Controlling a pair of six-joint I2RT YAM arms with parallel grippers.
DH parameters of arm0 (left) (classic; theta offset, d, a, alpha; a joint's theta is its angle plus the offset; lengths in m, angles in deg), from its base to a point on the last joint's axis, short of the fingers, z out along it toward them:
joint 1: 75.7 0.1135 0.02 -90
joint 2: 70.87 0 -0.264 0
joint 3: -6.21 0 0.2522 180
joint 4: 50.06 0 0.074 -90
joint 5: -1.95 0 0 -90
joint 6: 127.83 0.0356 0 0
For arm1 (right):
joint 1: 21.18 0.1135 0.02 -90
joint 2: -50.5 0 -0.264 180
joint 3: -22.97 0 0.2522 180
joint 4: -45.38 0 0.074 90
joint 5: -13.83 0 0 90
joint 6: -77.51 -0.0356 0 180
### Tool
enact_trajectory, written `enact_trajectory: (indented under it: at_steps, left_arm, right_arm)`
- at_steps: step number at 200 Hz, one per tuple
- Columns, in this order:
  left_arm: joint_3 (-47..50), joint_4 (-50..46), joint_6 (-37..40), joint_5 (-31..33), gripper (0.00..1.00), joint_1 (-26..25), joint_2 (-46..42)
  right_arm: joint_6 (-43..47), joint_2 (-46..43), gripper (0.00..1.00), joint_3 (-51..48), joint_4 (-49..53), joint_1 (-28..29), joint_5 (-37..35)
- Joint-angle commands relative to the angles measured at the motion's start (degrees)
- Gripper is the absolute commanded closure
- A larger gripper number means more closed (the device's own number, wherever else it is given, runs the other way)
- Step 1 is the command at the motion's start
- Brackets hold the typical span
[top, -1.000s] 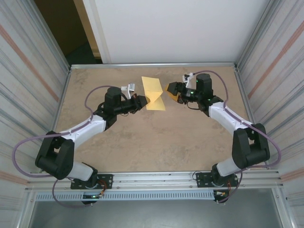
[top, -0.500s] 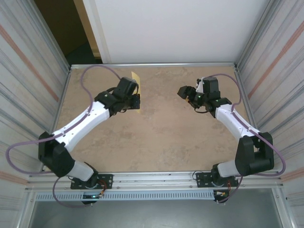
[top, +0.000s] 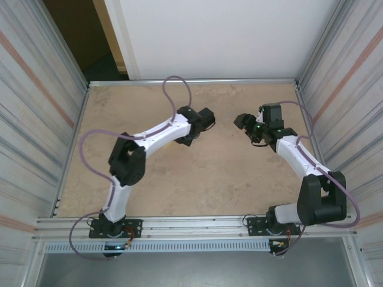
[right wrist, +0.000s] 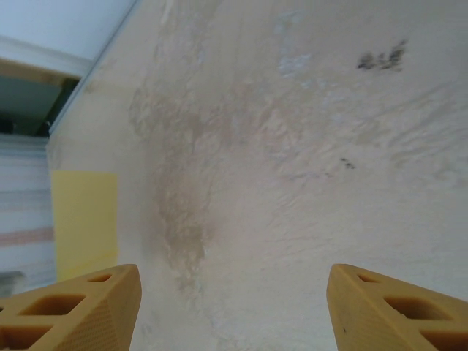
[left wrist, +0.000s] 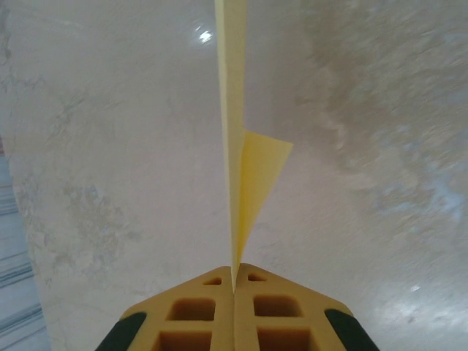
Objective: Fold a paper plane with a square sheet of paper (pick it up from the middle)
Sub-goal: Turn over the paper at the center of the table, then third fold the triangle at the center of the table.
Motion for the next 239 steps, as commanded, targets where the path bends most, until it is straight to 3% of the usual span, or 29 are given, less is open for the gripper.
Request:
enact_trajectory:
  at_steps: [1, 39, 62, 90, 120, 148, 172, 204, 239]
  left_arm:
    - [-5.39, -4.78, -2.39, -1.07, 0.91, -1.02, 4.87]
    - [-5.74, 4.69, -1.09, -17.81, 0.76, -1.14, 6.43]
    - [-2.26, 12.82, -0.37, -33.27, 0.64, 0.37, 4.62]
    - [6.47, 23.67, -1.87, -44.65, 0.52, 3.94, -1.83]
    - [21.07, 38.09, -6.31, -53.55, 0.45, 10.89, -12.38]
    - [31.03, 45.51, -8.12, -57.54, 0.48, 17.99, -16.71]
    - [32.73, 48.10, -7.68, -60.72, 0.57, 21.71, -15.76]
    - [29.43, 47.96, -6.24, -62.20, 0.70, 22.92, -10.42]
    - [26.56, 46.90, -6.40, -61.21, 0.79, 22.96, -5.47]
  right_arm:
    - [-3.41, -2.36, 0.33, -1.31, 0.43, -2.25, 0.54]
    - [-4.13, -4.03, 0.33, -2.63, 1.19, -3.88, -1.26]
    - [-4.28, -3.55, 0.33, -2.42, 1.22, -4.15, -0.12]
    - [-3.84, -0.34, 0.33, -0.27, 0.57, -3.30, 5.61]
    - [0.22, 6.38, 0.38, 4.39, 1.89, 3.38, 9.09]
    - [0.72, 14.09, 0.56, 7.82, 0.24, 12.70, 10.72]
    - [0.71, 21.62, 0.71, 11.48, -0.96, 19.97, 10.99]
    - [2.66, 29.49, 0.86, 17.14, 0.14, 26.29, 10.46]
    - [3.70, 36.01, 0.92, 21.83, 1.10, 28.89, 12.53]
